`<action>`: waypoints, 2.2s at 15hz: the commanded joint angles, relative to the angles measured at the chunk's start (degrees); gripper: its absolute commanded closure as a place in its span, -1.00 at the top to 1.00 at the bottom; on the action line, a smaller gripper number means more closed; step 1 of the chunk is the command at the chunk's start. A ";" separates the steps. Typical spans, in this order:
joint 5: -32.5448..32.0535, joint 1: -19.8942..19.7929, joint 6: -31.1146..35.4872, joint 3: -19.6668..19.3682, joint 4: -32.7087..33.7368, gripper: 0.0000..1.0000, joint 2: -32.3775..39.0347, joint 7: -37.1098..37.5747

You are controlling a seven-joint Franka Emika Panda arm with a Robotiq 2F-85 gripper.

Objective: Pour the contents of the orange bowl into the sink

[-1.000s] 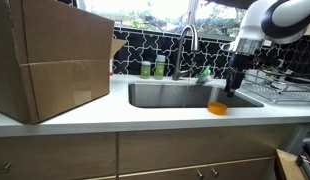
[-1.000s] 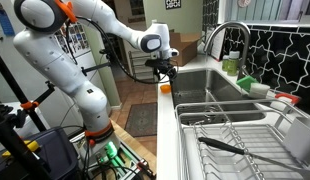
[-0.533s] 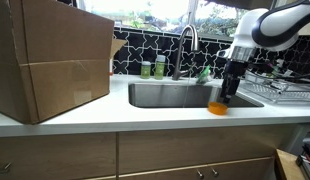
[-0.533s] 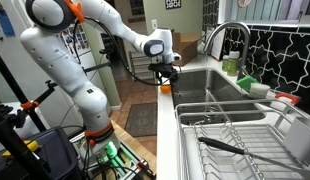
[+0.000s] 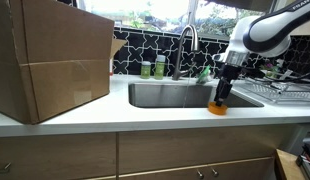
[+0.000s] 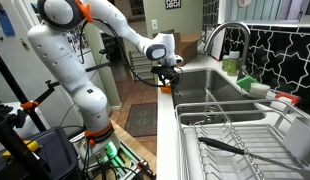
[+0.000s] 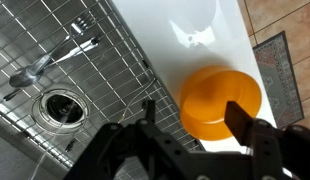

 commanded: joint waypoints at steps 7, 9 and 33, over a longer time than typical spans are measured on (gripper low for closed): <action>3.16 -0.43 0.92 0.75 1.00 -0.24 2.37 -2.89; 3.13 -0.50 0.88 0.84 1.03 -0.64 2.43 -2.87; -3.19 -5.18 -13.50 -1.98 2.09 -0.92 -14.59 0.79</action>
